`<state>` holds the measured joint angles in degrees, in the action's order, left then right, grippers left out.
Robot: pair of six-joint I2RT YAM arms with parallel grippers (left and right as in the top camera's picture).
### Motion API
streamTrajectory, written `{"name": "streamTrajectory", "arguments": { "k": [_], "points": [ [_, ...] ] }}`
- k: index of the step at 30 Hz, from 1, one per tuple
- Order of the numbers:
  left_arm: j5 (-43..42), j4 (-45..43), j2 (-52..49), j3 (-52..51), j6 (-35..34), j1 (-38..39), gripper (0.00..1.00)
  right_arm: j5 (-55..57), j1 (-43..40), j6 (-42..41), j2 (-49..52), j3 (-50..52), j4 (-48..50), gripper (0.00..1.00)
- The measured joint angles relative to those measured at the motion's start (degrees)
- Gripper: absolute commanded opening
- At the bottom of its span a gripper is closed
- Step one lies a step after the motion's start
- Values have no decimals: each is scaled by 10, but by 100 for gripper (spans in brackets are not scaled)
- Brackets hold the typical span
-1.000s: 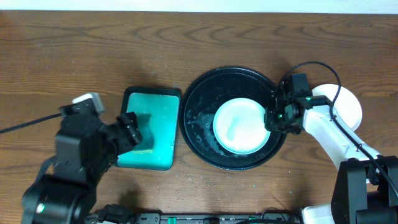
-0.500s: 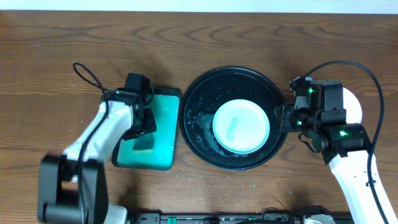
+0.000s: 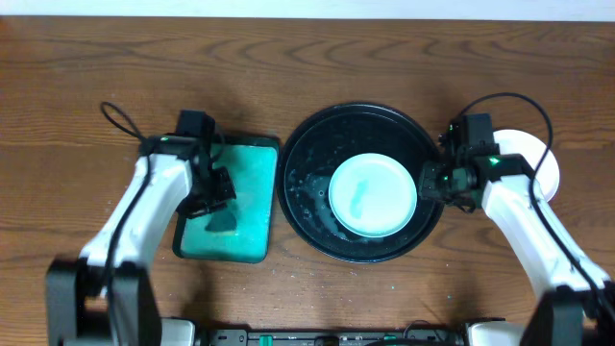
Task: Clean dirty plates on tray and stack at the side
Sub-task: 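Pick up the sponge with the left gripper and bring it toward the plate, then scrub the green plate with the sponge while the right gripper holds it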
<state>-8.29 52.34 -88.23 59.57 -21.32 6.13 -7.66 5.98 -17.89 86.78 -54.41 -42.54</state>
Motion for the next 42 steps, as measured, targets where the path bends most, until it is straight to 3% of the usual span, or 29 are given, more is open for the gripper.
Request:
{"name": "streamTrajectory", "arguments": {
  "k": [5, 8, 9, 13, 19, 24, 27, 30, 35, 38, 42],
  "points": [
    [-4, -8, 139, 15, 4, 34, 7, -87, -9, 66, 81, 0, 32, 41],
    [-17, -34, 166, 15, 3, 67, 7, -83, -9, 67, 113, 0, 38, 9],
    [-25, -54, 167, 15, 0, 84, 7, -82, -9, 68, 124, 0, 39, 2],
    [-49, -141, 138, 15, -33, 163, 7, -85, -10, 75, 142, -7, 37, 1],
    [-76, -313, -6, 16, -93, 299, 7, -80, 15, 82, 144, -12, 40, 1],
    [-86, -432, -135, 17, -135, 355, 7, -76, 43, 84, 146, -14, 41, 1],
    [-90, -454, -190, 17, -164, 356, 7, -78, 43, 84, 146, -14, 41, 1],
    [-99, -435, -210, 32, -184, 347, 7, -78, 43, 84, 146, -14, 41, 1],
    [-66, -296, -209, 76, -201, 329, 7, -78, 43, 84, 146, -14, 41, 1],
    [-22, -197, -210, 109, -183, 311, 7, -78, 43, 84, 146, -14, 42, 1],
    [9, -150, -214, 131, -144, 311, 7, -87, 43, 84, 148, -14, 43, 1]
  ]
}}
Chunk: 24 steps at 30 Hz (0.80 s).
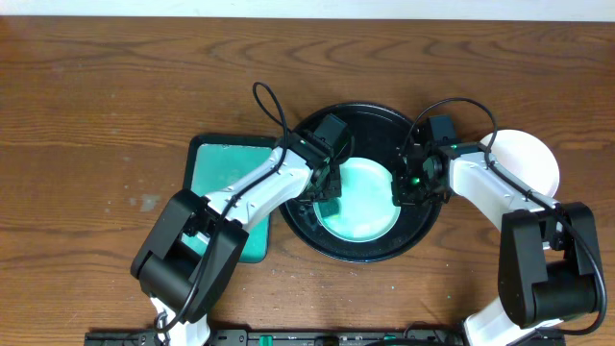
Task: Clean dirty plates on tray and stack at the side
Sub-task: 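Scrub the green plate with the sponge while the right gripper holds it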
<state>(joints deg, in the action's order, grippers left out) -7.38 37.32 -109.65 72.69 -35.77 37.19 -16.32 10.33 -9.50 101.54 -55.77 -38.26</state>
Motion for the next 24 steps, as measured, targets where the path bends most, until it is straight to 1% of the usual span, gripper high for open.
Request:
{"name": "streamTrajectory", "arguments": {
  "k": [2, 5, 8, 9, 13, 16, 18, 21, 23, 24],
  "points": [
    [0, -7, -1, 0, 14, 1, 7, -2, 0, 0, 0, 0, 0, 1],
    [-34, -53, -12, 0, 37, 5, 7, -2, 0, 0, 0, 0, 0, 1],
    [-121, -134, -42, 0, 50, 12, 7, -2, 0, 0, 0, 0, 0, 1],
    [-162, -168, -54, 2, 52, 13, 7, -2, 0, 0, 0, 0, 0, 1],
    [-281, -223, -88, 7, 52, 17, 7, -2, 0, 0, 0, 0, -1, 1],
    [-338, -220, -96, 7, 52, 21, 7, -2, 0, 0, 0, 0, -1, 1],
    [-346, -198, -97, 9, 49, 24, 7, -2, 0, 0, 0, 0, -2, 1],
    [-321, -130, -94, 25, 35, 24, 7, -2, 0, 0, 0, 0, -2, 1],
    [-279, -80, -79, 27, 23, 25, 7, -2, 0, 0, 0, 0, -2, 1],
    [-245, -53, -67, 26, 16, 28, 7, -2, 0, 0, 0, 0, -2, 1]
  ]
}}
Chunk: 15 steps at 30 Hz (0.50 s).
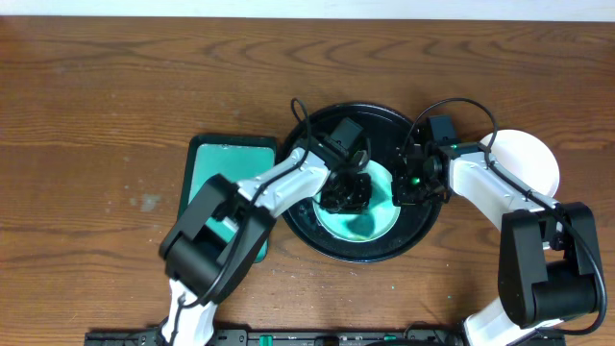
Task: Clean dirty plates on tray and stack at the side
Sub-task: 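Scrub the green plate with the sponge while the right gripper holds it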
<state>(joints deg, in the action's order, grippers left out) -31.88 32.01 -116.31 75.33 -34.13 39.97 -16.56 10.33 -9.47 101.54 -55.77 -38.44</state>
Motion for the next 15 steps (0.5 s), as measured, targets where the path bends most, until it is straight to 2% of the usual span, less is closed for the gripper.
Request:
{"name": "streamTrajectory", "arguments": {
  "k": [5, 7, 12, 15],
  "points": [
    [223, 64, 49, -9, -12, 8, 7, 0, 0, 0, 0, 0, 0, 1],
    [278, 65, 51, -10, 2, 7, 7, -1, 0, 0, 0, 0, 0, 1],
    [354, 41, 52, -12, 57, 12, 7, -13, 11, -1, 1, 0, -2, 1],
    [319, -1, 50, -17, 70, 11, 7, -13, 12, -1, 1, 0, -2, 1]
  ]
}}
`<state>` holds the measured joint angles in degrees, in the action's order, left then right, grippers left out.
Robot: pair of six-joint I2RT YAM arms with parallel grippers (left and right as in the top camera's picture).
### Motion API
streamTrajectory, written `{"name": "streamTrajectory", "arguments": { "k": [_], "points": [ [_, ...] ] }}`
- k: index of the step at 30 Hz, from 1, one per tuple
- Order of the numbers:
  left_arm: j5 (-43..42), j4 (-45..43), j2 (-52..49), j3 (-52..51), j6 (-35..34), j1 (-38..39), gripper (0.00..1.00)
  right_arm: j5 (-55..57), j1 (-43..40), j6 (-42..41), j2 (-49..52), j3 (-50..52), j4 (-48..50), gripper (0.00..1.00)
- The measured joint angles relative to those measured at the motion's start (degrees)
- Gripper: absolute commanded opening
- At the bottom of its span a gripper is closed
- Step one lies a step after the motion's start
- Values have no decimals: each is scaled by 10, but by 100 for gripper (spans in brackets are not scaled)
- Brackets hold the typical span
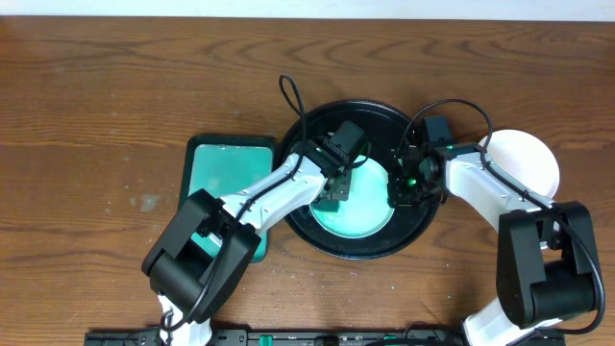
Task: Clean dirty plates on tray and stack at the side
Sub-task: 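Scrub the green plate with the sponge while the right gripper holds it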
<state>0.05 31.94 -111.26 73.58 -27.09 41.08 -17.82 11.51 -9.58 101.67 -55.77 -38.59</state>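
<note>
A pale teal plate [365,216] lies inside the round black tray [317,240] at the table's middle. My left gripper [335,189] reaches in from the left and presses down on the plate's upper left part. It appears shut on a dark sponge [333,199], though the fingers hide most of it. My right gripper [402,188] sits at the plate's right edge, shut on the rim. The plate's dirt marks cannot be made out under the grippers.
A teal rectangular mat [216,173] lies left of the tray, partly under my left arm. A white plate [528,154] sits on the table to the right of the tray, behind my right arm. Cables loop above both wrists.
My left gripper has shifted a little up and to the left on the plate, from its centre toward its upper left part. My right gripper still holds the plate's right edge.
First my left gripper was over the teal mat and my right gripper stood at the tray's right rim, with a smear on the plate. Then the left was at the plate's left edge and the right on its right edge. Then the left was at the plate's centre, now upper left.
</note>
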Motion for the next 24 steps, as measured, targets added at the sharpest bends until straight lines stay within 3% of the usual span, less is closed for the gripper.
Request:
{"name": "streamTrajectory", "arguments": {
  "k": [8, 14, 18, 24],
  "points": [
    [-262, -149, -50, -2, -42, -24, 7, 0, 0, 0, 0, 0, 0, 1],
    [-385, -158, -71, -2, -48, -21, 7, 1, 0, 0, 0, 0, 0, 1],
    [-386, -107, -72, 8, -51, -17, 7, 0, 0, 0, 0, 0, 0, 1],
    [-238, 35, -35, 22, -79, -18, 7, -6, 3, 0, 2, 0, 4, 1]
  ]
}}
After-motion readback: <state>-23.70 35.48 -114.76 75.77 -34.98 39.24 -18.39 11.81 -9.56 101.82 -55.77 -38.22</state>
